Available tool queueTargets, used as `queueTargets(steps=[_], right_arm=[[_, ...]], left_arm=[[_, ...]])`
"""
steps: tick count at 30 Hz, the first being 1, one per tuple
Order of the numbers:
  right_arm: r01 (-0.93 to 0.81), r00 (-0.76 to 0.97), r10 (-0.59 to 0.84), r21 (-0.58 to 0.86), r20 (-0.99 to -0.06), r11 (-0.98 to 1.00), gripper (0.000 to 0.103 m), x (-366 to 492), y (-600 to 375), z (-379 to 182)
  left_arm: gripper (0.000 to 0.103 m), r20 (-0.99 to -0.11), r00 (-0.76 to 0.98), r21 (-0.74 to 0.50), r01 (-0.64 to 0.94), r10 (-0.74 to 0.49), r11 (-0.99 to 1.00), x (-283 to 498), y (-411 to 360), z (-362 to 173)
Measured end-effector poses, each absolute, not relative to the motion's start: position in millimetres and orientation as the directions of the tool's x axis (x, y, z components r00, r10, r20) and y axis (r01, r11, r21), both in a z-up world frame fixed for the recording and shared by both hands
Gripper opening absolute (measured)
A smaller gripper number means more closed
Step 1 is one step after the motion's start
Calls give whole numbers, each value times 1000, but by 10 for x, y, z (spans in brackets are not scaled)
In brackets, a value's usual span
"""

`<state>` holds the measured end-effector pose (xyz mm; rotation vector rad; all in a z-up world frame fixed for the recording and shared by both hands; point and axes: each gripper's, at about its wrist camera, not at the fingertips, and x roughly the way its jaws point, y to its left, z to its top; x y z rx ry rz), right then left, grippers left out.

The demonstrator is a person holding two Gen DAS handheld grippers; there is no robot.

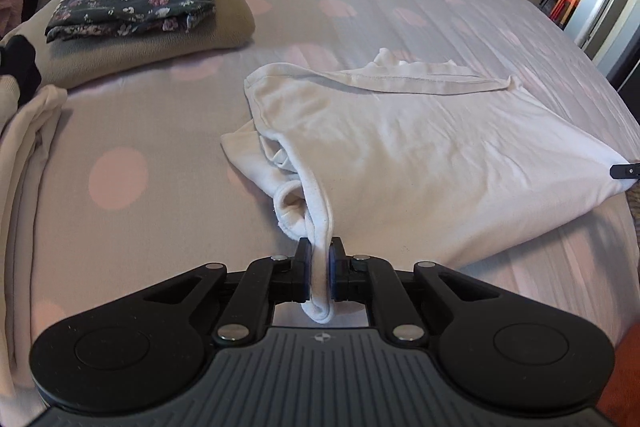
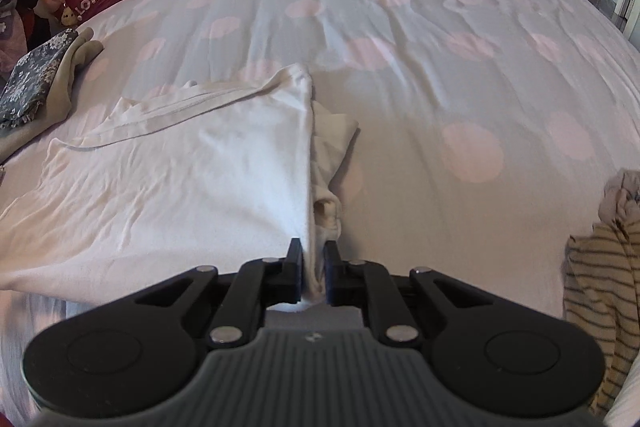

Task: Fold clothes
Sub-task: 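Hold the folded edge with the left gripper, then open it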

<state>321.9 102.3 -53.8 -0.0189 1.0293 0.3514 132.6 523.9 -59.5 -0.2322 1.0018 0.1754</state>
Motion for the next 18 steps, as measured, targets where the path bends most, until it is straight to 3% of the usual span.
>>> queueTargets(steps=[10,18], right_arm=[[-302,434,286,161,-854,940,11,2581,724,-535],[-284,363,232,130,-902,950,12,2518,715,-993]], left_arm=[[6,-866,499,-92,-202,21,975,811,4902,-598],[7,-896,442,-58,-196,35,979,803,4847,-926]])
